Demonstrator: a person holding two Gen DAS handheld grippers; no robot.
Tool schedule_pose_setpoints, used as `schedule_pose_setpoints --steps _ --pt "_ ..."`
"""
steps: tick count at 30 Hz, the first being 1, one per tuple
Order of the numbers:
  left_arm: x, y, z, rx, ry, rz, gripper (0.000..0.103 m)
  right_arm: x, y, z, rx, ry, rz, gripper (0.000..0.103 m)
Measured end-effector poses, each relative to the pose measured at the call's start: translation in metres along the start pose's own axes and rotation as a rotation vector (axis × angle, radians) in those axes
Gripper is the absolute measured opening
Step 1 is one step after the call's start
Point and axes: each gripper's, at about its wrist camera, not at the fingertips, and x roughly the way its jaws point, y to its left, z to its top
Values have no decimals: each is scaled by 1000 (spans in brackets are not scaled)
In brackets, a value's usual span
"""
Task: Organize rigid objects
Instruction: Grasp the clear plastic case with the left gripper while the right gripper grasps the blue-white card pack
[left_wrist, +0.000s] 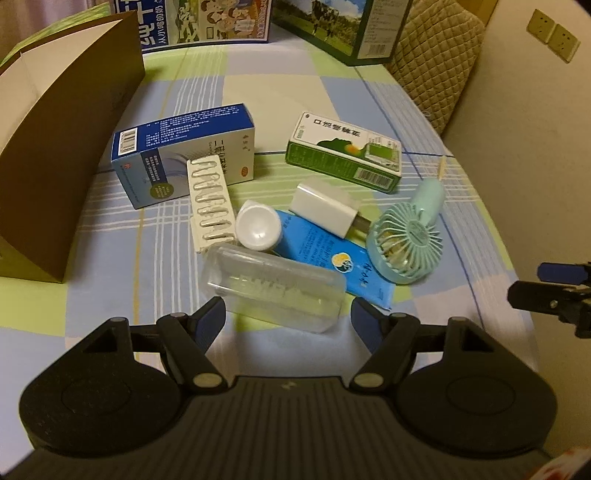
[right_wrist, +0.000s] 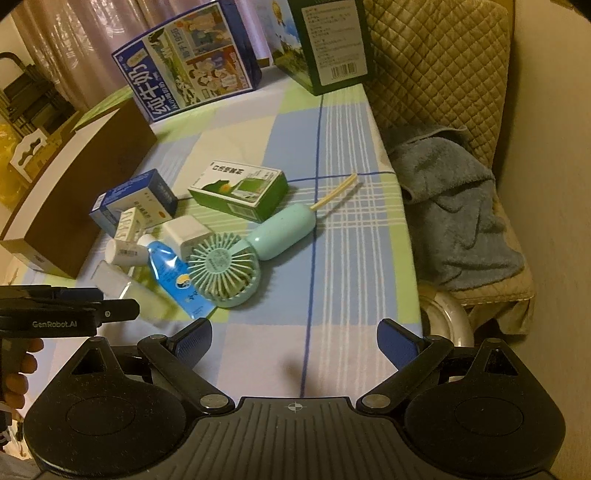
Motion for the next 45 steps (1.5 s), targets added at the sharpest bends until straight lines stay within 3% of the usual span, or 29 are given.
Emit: schedule_pose_setpoints --steps 13,22,28,31,33,38,45 --pt "-5 22 -5 -14 -13 39 71 12 -14 5 32 28 3 93" --pt "-25 62 -17 -18 -1 159 70 22 -11 11 28 38 14 93" --pt "-40 69 -13 -173 -27 42 69 25 -9 16 22 30 13 93" --pt "-36 67 -6 -199 -50 66 69 25 -8 18 21 25 10 93" --pt "-31 68 -2 -210 -48 83 67 24 -9 19 23 22 7 93" --pt "-20 79 -1 -213 -9 100 39 23 -12 17 34 20 3 93" --pt "-23 89 -4 -163 12 98 36 23 -13 15 42 20 -3 93"
